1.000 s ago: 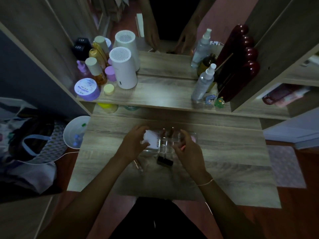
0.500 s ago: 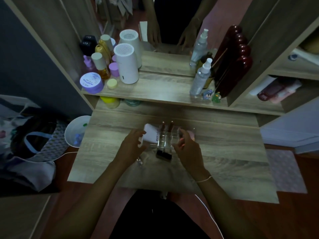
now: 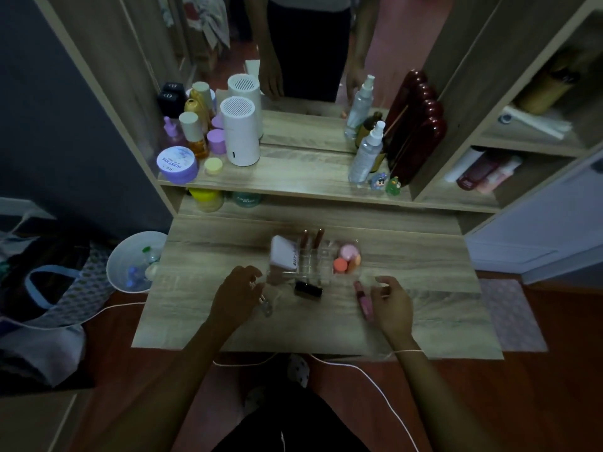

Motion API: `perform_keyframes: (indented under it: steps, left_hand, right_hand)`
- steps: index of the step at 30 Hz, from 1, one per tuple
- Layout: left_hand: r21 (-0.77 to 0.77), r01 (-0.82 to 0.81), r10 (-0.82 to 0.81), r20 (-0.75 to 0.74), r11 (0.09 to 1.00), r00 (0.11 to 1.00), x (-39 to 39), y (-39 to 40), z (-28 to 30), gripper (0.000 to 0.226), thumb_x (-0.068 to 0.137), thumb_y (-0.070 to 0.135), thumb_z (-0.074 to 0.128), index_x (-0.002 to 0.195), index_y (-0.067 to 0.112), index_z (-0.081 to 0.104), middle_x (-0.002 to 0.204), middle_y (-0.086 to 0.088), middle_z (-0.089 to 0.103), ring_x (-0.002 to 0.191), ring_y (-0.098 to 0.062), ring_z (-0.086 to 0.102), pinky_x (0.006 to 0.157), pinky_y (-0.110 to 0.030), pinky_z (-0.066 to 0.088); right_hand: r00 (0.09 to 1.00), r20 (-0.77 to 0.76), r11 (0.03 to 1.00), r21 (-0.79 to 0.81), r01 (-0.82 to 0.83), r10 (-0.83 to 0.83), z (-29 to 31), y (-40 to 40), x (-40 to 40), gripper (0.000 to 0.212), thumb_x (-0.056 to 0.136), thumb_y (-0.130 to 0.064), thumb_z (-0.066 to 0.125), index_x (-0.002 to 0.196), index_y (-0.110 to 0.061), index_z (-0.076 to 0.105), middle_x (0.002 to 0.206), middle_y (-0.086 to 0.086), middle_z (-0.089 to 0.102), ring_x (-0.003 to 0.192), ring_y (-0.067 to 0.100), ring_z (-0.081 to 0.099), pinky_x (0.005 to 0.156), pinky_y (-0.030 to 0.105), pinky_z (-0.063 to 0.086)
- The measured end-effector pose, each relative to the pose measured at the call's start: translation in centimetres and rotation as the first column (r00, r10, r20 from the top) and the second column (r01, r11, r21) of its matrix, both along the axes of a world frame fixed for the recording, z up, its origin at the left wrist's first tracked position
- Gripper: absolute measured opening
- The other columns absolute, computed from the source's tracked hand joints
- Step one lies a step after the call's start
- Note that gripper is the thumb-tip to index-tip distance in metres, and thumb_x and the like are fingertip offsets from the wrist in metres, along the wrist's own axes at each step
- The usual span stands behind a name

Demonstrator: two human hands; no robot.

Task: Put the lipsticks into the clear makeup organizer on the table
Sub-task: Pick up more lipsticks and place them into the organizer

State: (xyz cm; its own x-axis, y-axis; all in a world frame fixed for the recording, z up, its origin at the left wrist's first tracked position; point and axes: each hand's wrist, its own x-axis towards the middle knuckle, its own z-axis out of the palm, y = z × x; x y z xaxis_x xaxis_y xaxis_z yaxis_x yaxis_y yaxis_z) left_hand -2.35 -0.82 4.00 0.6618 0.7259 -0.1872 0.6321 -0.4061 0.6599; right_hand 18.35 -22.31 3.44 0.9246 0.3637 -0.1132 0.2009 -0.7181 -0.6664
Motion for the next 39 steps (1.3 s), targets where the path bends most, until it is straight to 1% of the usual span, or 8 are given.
perform_keyframes:
  steps: [3, 8, 13, 22, 28, 33, 36, 39]
  left_hand:
    - [-0.021, -0.094, 0.093, -0.037, 0.995, 0.995, -0.5, -0.2, -0.7, 0.015, 0.087, 0.012, 0.058, 0.102, 0.011, 0.061, 0.103, -0.014, 0.059, 0.095, -0.030, 0.058, 0.074, -0.030, 0.038]
    - [-0.121, -0.370, 0.363, -0.074, 0.921, 0.929, 0.0, -0.4, -1.9, 0.031, 0.091, 0.026, 0.057, 0.104, 0.000, 0.047, 0.104, -0.025, 0.060, 0.098, -0.040, 0.059, 0.078, -0.043, 0.044]
    - [-0.195, -0.464, 0.452, -0.106, 0.864, 0.886, 1.1, -1.0, -2.7, 0.047, 0.085, 0.033, 0.063, 0.111, 0.001, 0.041, 0.111, -0.024, 0.059, 0.100, -0.042, 0.060, 0.080, -0.045, 0.047]
    - [-0.192, -0.326, 0.301, -0.148, 0.926, 0.942, 1.4, -0.6, -4.4, 0.070, 0.076, 0.020, 0.071, 0.130, 0.004, 0.031, 0.119, -0.026, 0.055, 0.106, -0.044, 0.057, 0.083, -0.045, 0.047]
    - [-0.202, -0.274, 0.269, -0.053, 0.940, 0.962, 0.7, 0.3, -3.4, 0.074, 0.075, 0.014, 0.068, 0.138, 0.010, 0.028, 0.111, -0.025, 0.060, 0.096, -0.041, 0.061, 0.079, -0.046, 0.052]
    - [-0.123, -0.237, 0.251, 0.110, 0.964, 0.962, 1.7, 0.9, -0.6, 0.071, 0.076, 0.016, 0.070, 0.137, 0.013, 0.035, 0.118, -0.019, 0.062, 0.099, -0.035, 0.063, 0.075, -0.033, 0.051]
    - [-0.046, -0.173, 0.179, 0.218, 0.984, 0.959, 3.2, 1.3, 1.1, 0.053, 0.077, 0.017, 0.068, 0.124, 0.018, 0.042, 0.102, -0.008, 0.066, 0.073, -0.018, 0.060, 0.053, -0.009, 0.035]
    - [-0.074, -0.109, 0.126, 0.305, 0.991, 0.944, 5.2, 1.8, 2.4, 0.051, 0.082, 0.014, 0.063, 0.123, 0.027, 0.035, 0.095, -0.004, 0.066, 0.068, -0.015, 0.065, 0.049, -0.013, 0.042]
  right_hand:
    - [0.999, -0.044, 0.997, -0.071, -0.008, 0.005, -0.8, -0.2, -0.3, 0.023, 0.087, -0.015, 0.063, 0.107, -0.005, 0.066, 0.101, 0.020, 0.071, 0.093, 0.038, 0.066, 0.077, 0.036, 0.048]
    - [0.997, -0.062, 0.989, -0.142, -0.044, 0.035, -1.8, 1.0, -1.1, 0.020, 0.083, -0.018, 0.068, 0.095, -0.002, 0.066, 0.094, 0.023, 0.070, 0.087, 0.039, 0.065, 0.067, 0.033, 0.042]
    - [0.995, -0.060, 0.973, -0.211, -0.092, 0.081, -3.0, 2.2, -2.0, 0.027, 0.084, -0.014, 0.064, 0.109, -0.003, 0.063, 0.106, 0.026, 0.065, 0.097, 0.040, 0.063, 0.084, 0.043, 0.050]
    - [0.985, -0.143, 0.976, -0.182, -0.121, 0.096, -3.9, 3.1, -5.7, 0.034, 0.079, -0.012, 0.062, 0.113, -0.008, 0.060, 0.104, 0.023, 0.067, 0.094, 0.040, 0.063, 0.076, 0.038, 0.049]
    - [0.979, -0.100, 0.983, -0.028, -0.182, 0.178, -2.2, 3.6, -7.0, 0.059, 0.083, -0.023, 0.069, 0.137, -0.020, 0.047, 0.108, 0.017, 0.070, 0.094, 0.035, 0.066, 0.076, 0.032, 0.045]
    - [0.975, -0.043, 0.974, 0.070, -0.215, 0.218, 1.4, 5.4, -5.3, 0.047, 0.084, -0.011, 0.065, 0.128, -0.022, 0.053, 0.092, 0.010, 0.067, 0.078, 0.026, 0.064, 0.064, 0.027, 0.048]
    - [0.973, -0.046, 0.965, 0.150, -0.216, 0.225, 3.6, 6.6, -3.8, 0.038, 0.081, -0.007, 0.066, 0.112, -0.022, 0.052, 0.084, 0.004, 0.066, 0.070, 0.019, 0.064, 0.057, 0.026, 0.047]
    - [0.980, -0.050, 0.965, 0.190, -0.178, 0.191, 4.9, 7.9, -2.1, 0.035, 0.079, -0.005, 0.068, 0.104, -0.018, 0.047, 0.075, -0.004, 0.063, 0.063, 0.011, 0.062, 0.059, 0.032, 0.052]
